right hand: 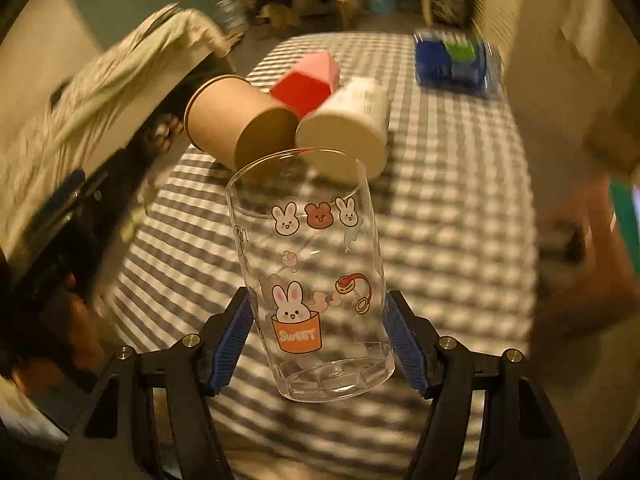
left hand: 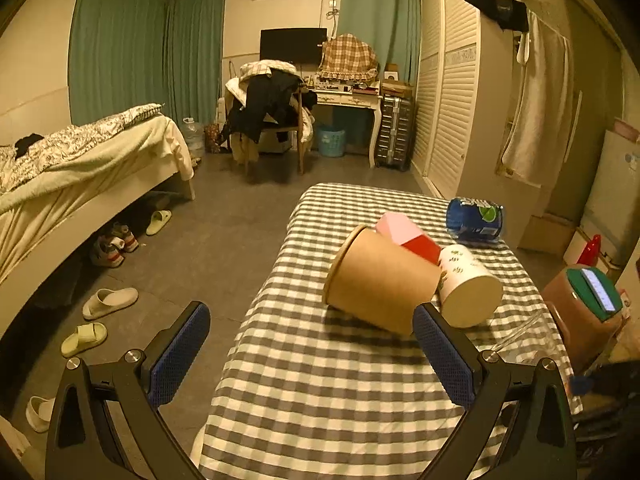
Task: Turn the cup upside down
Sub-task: 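Carry the glass cup in the right tool toward the left tool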
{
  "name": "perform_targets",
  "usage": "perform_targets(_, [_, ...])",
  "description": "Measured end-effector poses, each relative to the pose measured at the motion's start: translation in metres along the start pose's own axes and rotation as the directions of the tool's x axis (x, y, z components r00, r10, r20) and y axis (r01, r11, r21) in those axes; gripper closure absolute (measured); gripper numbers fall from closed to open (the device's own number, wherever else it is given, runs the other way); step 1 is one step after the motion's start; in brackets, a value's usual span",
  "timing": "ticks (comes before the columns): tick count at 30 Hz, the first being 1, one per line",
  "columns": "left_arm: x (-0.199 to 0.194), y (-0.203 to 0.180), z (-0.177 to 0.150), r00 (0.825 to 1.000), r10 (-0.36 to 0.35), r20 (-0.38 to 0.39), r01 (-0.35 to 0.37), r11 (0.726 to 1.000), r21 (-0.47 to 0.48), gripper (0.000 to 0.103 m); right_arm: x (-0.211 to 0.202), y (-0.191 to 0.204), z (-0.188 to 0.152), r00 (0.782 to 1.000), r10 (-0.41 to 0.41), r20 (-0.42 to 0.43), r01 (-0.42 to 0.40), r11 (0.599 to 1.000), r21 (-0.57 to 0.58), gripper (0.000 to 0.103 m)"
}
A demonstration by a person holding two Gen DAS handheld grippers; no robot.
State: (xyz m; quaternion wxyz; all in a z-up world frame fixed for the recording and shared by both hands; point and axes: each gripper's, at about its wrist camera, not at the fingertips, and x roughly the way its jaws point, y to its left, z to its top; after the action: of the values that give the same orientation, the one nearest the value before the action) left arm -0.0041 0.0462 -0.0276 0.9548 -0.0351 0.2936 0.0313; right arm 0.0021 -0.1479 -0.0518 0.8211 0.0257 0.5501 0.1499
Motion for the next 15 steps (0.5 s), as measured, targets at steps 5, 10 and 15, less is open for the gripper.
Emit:
perform_targets(5, [0.007, 0.012, -0.008, 1.000, -0.010, -0.017, 0.010, 1.000, -0.014, 0.000, 0.017, 0.014, -0.005, 0.999, -0.039, -0.023, 0.040, 0.996, 0.078, 0.037])
perform_targets(10, [0.014, 0.017, -0.013, 0.999, -0.010, -0.050, 0.009, 1.000, -0.018, 0.000, 0.033, 0.018, 0.003, 0.995, -0.096, -0.012, 0.097, 0.992, 0.079, 0.037])
perform_targets(15, [0.010, 0.014, -0.011, 0.999, 0.030, -0.044, -0.029, 1.000, 0.005, 0.000, 0.029, 0.031, 0.005, 0.985, -0.163, 0.051, 0.162, 0.987, 0.008, 0.037])
